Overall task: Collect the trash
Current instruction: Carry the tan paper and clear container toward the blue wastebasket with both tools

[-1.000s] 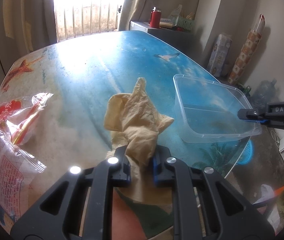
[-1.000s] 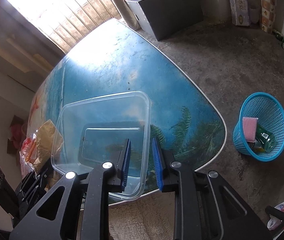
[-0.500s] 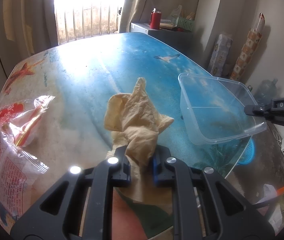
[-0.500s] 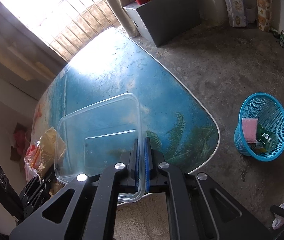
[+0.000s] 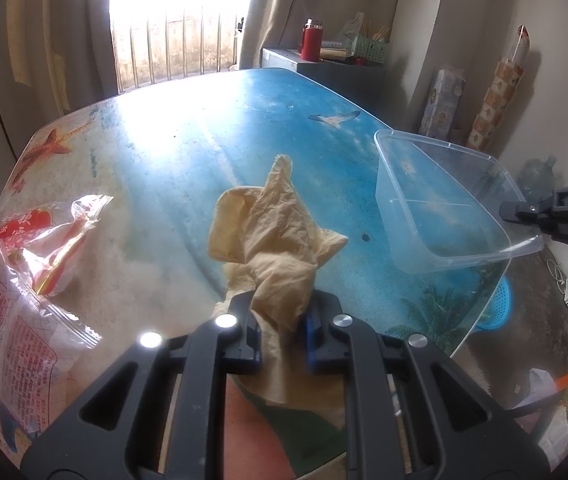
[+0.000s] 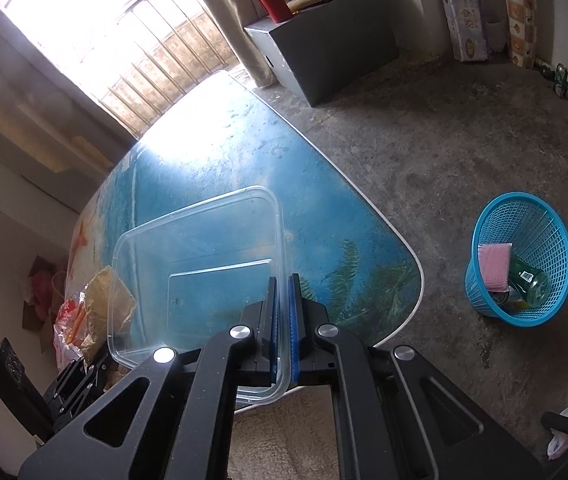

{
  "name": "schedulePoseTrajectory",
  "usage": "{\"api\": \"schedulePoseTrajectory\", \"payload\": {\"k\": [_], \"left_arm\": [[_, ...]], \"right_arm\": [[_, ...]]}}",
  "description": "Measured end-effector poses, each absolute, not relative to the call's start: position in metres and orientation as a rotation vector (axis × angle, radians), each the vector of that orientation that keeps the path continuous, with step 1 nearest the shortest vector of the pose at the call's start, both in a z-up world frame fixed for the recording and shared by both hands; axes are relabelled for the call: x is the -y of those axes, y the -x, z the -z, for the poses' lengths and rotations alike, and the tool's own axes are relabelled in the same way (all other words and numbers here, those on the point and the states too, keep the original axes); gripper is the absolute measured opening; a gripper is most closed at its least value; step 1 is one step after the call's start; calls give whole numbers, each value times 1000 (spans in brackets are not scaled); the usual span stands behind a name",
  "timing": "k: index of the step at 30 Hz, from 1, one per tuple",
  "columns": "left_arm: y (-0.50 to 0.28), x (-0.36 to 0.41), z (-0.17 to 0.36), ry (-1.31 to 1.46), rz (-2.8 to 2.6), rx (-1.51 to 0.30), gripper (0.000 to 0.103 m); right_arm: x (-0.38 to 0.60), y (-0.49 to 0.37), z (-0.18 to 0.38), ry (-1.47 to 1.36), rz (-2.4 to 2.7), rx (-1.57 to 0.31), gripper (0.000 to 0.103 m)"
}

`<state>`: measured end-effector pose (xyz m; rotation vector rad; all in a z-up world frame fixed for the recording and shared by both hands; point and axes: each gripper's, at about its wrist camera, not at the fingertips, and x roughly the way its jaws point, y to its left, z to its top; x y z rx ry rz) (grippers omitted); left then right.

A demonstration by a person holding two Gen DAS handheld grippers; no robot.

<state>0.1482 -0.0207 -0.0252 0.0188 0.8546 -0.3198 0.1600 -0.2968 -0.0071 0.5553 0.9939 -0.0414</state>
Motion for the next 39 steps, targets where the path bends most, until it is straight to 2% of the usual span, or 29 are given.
{"api": "schedulePoseTrajectory", "payload": {"k": [39], "left_arm": [[-140,29,3,-76,308,-796,13]], "right_arm": [[320,-137,-3,-603,45,-928,5]]}}
